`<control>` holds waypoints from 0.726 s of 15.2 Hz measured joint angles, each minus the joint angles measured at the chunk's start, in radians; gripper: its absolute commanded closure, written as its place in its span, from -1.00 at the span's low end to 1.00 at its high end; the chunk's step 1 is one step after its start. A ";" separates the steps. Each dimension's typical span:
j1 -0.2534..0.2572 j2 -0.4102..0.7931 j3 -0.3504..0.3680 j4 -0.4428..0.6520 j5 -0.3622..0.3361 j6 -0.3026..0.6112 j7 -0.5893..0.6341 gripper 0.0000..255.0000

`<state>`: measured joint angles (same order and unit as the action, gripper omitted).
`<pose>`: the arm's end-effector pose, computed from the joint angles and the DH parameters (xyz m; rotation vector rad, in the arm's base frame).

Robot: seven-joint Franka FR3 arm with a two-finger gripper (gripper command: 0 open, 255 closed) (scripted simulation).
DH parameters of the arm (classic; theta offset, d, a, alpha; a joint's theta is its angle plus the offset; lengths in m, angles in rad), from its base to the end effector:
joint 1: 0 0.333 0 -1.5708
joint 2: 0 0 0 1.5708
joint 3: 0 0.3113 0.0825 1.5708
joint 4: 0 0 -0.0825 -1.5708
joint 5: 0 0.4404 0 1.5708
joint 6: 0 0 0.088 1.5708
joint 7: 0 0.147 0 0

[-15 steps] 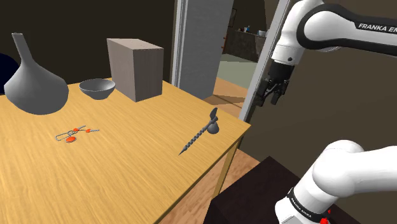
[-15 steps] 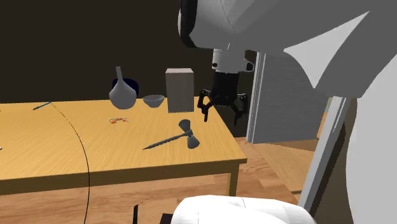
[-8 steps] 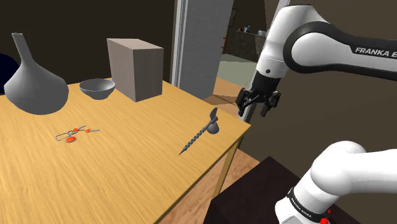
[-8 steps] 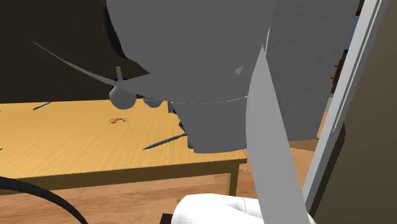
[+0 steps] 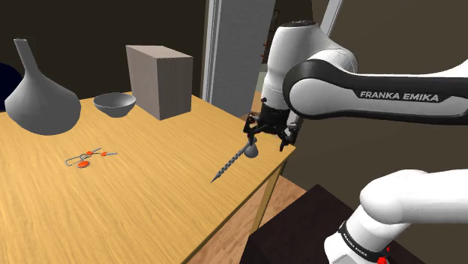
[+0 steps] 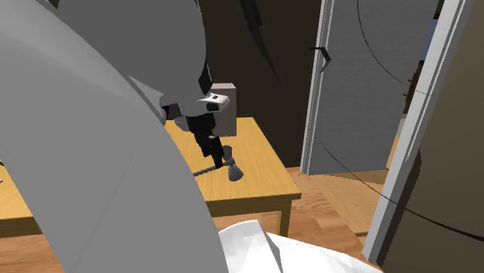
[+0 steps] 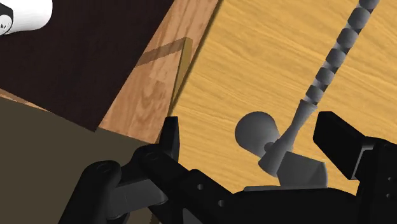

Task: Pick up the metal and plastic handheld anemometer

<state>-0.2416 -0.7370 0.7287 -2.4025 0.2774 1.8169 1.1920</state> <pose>0.3758 0.2317 0.4428 2.7024 -1.3255 0.2304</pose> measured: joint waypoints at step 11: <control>-0.450 0.247 0.531 0.222 -0.114 0.091 0.594 -1.00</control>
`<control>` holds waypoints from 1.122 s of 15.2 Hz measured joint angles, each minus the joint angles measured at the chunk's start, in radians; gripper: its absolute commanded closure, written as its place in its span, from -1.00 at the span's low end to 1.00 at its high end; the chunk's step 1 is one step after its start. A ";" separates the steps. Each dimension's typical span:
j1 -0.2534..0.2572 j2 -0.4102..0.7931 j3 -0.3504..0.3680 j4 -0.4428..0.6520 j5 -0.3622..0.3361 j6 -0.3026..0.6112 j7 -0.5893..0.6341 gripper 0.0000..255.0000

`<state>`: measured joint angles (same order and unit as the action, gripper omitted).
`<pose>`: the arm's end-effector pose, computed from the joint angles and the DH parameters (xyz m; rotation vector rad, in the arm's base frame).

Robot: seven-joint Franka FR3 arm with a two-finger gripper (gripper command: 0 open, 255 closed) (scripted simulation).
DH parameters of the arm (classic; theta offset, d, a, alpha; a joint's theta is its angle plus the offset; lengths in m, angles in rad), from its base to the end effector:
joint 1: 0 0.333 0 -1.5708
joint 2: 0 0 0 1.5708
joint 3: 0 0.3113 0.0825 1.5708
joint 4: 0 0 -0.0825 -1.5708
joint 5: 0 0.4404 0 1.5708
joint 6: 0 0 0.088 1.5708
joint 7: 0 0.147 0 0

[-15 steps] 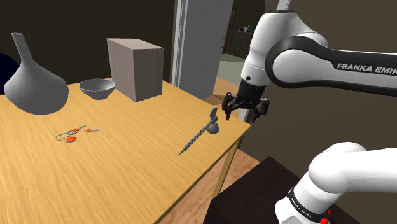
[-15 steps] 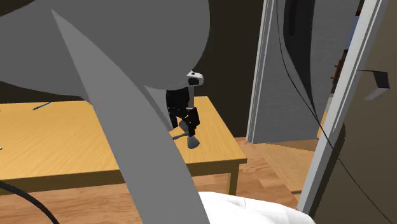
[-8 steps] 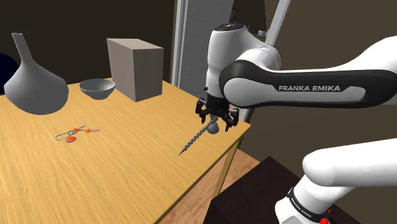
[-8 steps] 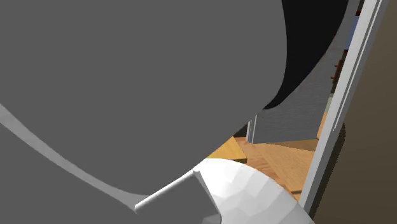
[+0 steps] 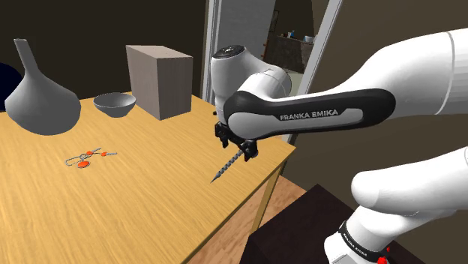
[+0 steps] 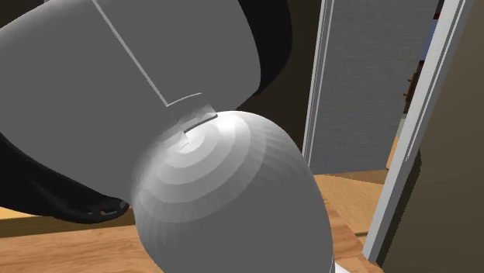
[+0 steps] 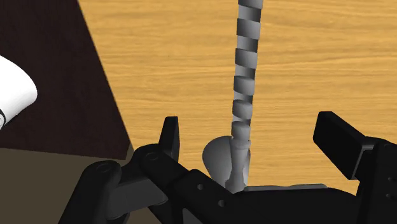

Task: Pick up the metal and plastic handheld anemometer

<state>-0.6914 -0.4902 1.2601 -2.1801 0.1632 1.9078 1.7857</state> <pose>0.4429 0.3041 0.3695 2.2771 -1.8088 0.3660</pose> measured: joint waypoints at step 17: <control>-0.029 0.013 0.043 -0.027 -0.002 0.046 0.016 1.00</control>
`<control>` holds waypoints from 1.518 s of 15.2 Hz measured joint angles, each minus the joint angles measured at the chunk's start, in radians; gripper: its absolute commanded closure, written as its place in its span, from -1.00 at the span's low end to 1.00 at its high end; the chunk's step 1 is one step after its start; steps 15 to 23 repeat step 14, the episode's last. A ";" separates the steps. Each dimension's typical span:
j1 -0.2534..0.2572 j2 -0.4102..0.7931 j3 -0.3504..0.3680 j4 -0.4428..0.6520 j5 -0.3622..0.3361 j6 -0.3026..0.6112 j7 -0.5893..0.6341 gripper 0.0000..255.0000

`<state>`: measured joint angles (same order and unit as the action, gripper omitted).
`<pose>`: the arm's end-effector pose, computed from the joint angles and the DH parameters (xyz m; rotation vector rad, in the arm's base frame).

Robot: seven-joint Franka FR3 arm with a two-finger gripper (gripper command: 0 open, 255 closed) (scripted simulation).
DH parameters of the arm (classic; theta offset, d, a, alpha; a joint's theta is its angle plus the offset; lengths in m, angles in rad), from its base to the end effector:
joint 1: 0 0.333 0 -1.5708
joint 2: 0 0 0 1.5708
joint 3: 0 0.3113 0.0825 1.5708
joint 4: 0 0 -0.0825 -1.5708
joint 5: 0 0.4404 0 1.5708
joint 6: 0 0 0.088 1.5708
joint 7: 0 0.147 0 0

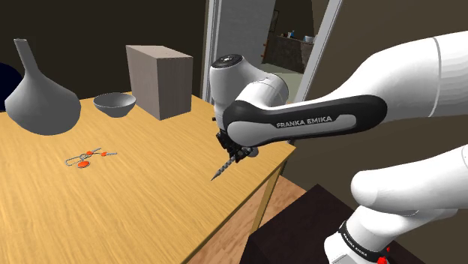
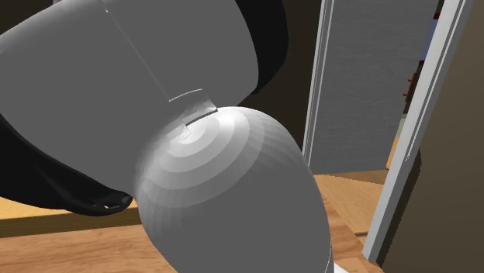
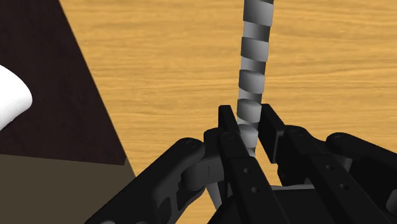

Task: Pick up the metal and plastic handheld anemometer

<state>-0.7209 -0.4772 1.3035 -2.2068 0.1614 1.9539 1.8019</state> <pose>0.4434 0.3032 0.3486 2.2741 -1.8128 0.3673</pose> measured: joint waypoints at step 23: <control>0.059 -0.030 -0.120 0.127 -0.008 -0.172 -0.044 1.00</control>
